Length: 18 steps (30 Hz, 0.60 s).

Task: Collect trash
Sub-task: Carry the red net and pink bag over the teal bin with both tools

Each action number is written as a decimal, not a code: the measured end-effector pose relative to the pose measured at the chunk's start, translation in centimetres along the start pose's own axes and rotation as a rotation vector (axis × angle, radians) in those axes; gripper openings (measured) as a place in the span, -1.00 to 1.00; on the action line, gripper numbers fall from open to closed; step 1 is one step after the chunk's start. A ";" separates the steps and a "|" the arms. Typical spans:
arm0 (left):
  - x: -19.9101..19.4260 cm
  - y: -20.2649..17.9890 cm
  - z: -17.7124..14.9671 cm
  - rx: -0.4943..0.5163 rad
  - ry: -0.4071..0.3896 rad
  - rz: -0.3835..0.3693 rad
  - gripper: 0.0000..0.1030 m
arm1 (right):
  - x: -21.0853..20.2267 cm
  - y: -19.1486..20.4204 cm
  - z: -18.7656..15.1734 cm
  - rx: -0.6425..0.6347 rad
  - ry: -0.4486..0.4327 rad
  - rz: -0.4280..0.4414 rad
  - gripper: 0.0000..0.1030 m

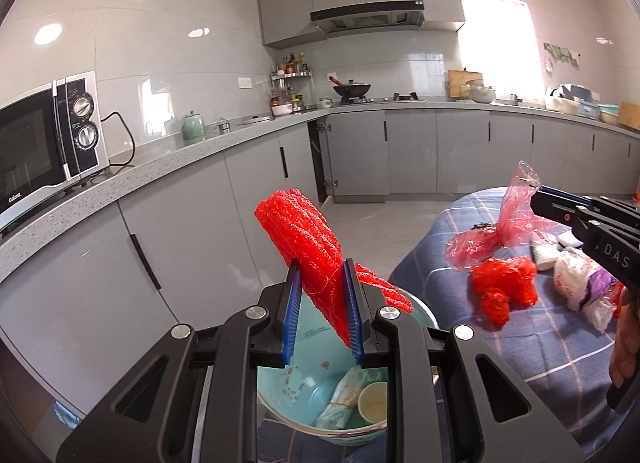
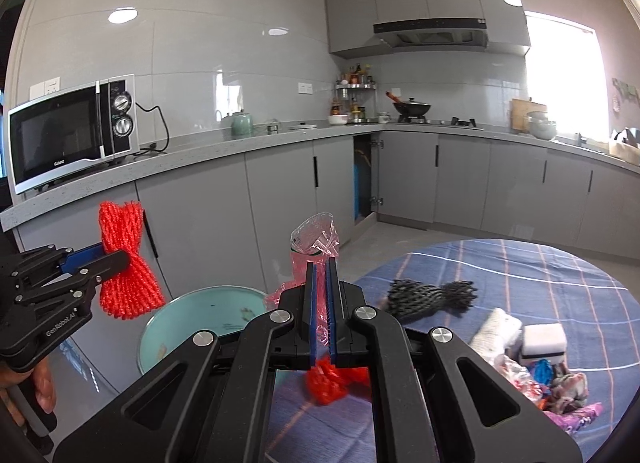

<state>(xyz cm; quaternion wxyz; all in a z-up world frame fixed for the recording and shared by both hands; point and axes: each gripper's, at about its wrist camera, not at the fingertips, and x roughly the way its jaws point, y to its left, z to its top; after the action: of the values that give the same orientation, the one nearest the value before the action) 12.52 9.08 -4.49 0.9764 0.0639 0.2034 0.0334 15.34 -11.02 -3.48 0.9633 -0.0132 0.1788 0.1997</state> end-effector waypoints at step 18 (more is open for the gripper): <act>0.7 2.4 -0.5 -0.019 0.023 0.052 -0.59 | 2.2 3.2 -0.2 -0.027 0.019 0.067 -0.90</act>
<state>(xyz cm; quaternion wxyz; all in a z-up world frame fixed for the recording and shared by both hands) 12.90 11.55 -4.94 0.9734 0.0596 0.2127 0.0614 15.89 -7.29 -4.27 0.9541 -0.0222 0.1855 0.2341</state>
